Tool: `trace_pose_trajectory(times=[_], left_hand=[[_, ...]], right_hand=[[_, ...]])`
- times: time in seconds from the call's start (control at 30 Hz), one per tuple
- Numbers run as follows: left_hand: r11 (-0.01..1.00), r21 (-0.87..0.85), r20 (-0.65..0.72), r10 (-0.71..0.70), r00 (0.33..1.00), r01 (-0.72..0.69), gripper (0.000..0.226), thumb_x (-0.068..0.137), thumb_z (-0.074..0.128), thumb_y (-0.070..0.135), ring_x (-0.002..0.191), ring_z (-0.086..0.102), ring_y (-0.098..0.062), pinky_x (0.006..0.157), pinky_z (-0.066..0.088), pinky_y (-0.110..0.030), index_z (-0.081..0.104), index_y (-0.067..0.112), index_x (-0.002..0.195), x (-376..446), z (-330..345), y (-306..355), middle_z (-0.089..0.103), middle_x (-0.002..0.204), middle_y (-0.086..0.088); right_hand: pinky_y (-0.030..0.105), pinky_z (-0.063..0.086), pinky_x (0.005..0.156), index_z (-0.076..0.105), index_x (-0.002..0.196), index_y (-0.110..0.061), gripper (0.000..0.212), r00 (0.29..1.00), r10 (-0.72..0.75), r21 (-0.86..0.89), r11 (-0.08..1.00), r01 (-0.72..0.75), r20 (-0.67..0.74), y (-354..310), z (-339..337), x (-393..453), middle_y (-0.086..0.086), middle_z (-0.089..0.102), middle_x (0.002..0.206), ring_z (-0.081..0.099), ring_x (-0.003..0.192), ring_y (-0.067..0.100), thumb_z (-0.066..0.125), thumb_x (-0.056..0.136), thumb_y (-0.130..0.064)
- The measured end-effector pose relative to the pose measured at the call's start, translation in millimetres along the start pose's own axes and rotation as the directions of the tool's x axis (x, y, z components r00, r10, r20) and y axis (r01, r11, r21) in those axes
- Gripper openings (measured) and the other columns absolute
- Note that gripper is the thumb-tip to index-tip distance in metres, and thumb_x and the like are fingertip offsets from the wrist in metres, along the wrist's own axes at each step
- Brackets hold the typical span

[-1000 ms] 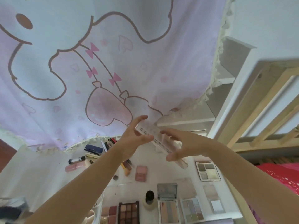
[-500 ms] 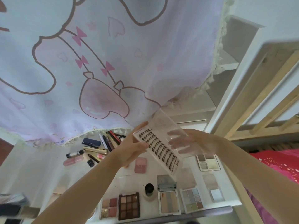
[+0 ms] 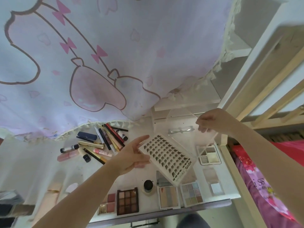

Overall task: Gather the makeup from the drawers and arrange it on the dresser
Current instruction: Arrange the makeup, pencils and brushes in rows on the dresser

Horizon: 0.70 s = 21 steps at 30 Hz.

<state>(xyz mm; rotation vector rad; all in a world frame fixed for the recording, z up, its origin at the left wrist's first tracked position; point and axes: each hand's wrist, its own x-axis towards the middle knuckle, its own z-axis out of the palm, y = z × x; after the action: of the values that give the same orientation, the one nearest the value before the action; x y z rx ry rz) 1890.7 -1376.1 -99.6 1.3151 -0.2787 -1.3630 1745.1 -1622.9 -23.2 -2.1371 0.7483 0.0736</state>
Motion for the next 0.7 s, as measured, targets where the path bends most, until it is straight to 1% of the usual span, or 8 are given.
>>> trace_pose_trajectory(times=[0.07, 0.17, 0.23, 0.3, 0.4, 0.47, 0.53, 0.7], left_hand=[[0.962, 0.272, -0.063, -0.011, 0.998, 0.028, 0.087, 0.065, 0.07, -0.004, 0.091, 0.064, -0.025, 0.093, 0.049, -0.051, 0.032, 0.021, 0.139, 6, 8, 0, 0.058, 0.115, 0.004], [0.886, 0.461, -0.164, 0.042, 0.986, 0.039, 0.088, 0.075, 0.066, -0.008, 0.106, 0.054, -0.02, 0.098, 0.046, -0.038, 0.022, 0.023, 0.144, 24, 19, -2, 0.055, 0.113, 0.001], [0.844, 0.534, -0.178, 0.053, 0.983, 0.051, 0.087, 0.075, 0.064, -0.01, 0.106, 0.052, -0.021, 0.096, 0.046, -0.033, 0.017, 0.019, 0.144, 39, 22, -5, 0.054, 0.104, -0.001], [0.773, 0.63, -0.162, 0.035, 0.986, 0.076, 0.089, 0.075, 0.063, -0.01, 0.107, 0.053, -0.023, 0.096, 0.047, -0.038, 0.014, 0.017, 0.143, 53, 21, -11, 0.054, 0.106, -0.006], [0.691, 0.706, -0.195, -0.017, 0.981, 0.153, 0.094, 0.073, 0.065, -0.006, 0.113, 0.053, -0.026, 0.097, 0.046, -0.041, 0.009, 0.022, 0.143, 65, 18, -23, 0.055, 0.112, -0.007], [0.607, 0.768, -0.248, -0.015, 0.969, 0.206, 0.095, 0.072, 0.068, 0.002, 0.11, 0.055, -0.024, 0.098, 0.045, -0.045, 0.009, 0.026, 0.142, 69, 17, -31, 0.057, 0.107, 0.0], [0.478, 0.841, -0.292, 0.006, 0.956, 0.253, 0.087, 0.075, 0.068, 0.014, 0.11, 0.056, -0.022, 0.098, 0.043, -0.038, 0.011, 0.022, 0.14, 72, 17, -37, 0.059, 0.111, 0.002], [0.252, 0.911, -0.337, -0.007, 0.942, 0.328, 0.066, 0.081, 0.062, 0.026, 0.105, 0.058, -0.022, 0.089, 0.043, -0.031, 0.023, 0.015, 0.132, 79, 17, -42, 0.059, 0.115, 0.0]], right_hand=[[0.011, 0.046, 0.064, 0.069, 0.092, 0.002, 0.02, 0.99, -0.132, -0.203, 0.972, 0.119, -0.051, -4, 10, 3, 0.011, 0.069, 0.079, 0.063, 0.065, 0.005, 0.053, 0.09, -0.011], [0.036, 0.046, 0.083, 0.068, 0.097, 0.002, 0.026, 0.943, -0.324, -0.399, 0.877, 0.269, -0.076, -4, 29, 15, 0.016, 0.07, 0.095, 0.063, 0.091, 0.029, 0.049, 0.093, -0.014], [0.037, 0.045, 0.079, 0.067, 0.092, 0.003, 0.028, 0.92, -0.385, -0.486, 0.819, 0.305, -0.07, 2, 37, 26, 0.016, 0.069, 0.091, 0.061, 0.088, 0.03, 0.046, 0.094, -0.016], [0.038, 0.047, 0.071, 0.06, 0.073, -0.001, 0.031, 0.888, -0.457, -0.547, 0.756, 0.358, -0.051, 11, 46, 36, 0.013, 0.063, 0.07, 0.054, 0.07, 0.028, 0.045, 0.094, -0.016], [0.035, 0.049, 0.05, 0.046, 0.054, -0.011, 0.033, 0.782, -0.615, -0.556, 0.685, 0.471, -0.095, 23, 59, 47, -0.004, 0.038, 0.041, 0.035, 0.048, 0.018, 0.044, 0.087, -0.018], [0.025, 0.046, 0.044, 0.058, 0.058, -0.008, 0.035, 0.751, -0.646, -0.574, 0.67, 0.47, -0.139, 28, 67, 47, -0.002, 0.05, 0.041, 0.043, 0.042, 0.02, 0.041, 0.084, -0.022], [0.02, 0.048, 0.045, 0.069, 0.066, -0.008, 0.035, 0.703, -0.698, -0.581, 0.631, 0.514, -0.136, 29, 71, 46, -0.001, 0.062, 0.049, 0.056, 0.045, 0.021, 0.041, 0.083, -0.022], [0.019, 0.041, 0.061, 0.073, 0.078, -0.005, 0.031, 0.616, -0.78, -0.555, 0.562, 0.613, -0.11, 41, 80, 47, 0.0, 0.066, 0.056, 0.06, 0.048, 0.018, 0.046, 0.082, -0.019]])
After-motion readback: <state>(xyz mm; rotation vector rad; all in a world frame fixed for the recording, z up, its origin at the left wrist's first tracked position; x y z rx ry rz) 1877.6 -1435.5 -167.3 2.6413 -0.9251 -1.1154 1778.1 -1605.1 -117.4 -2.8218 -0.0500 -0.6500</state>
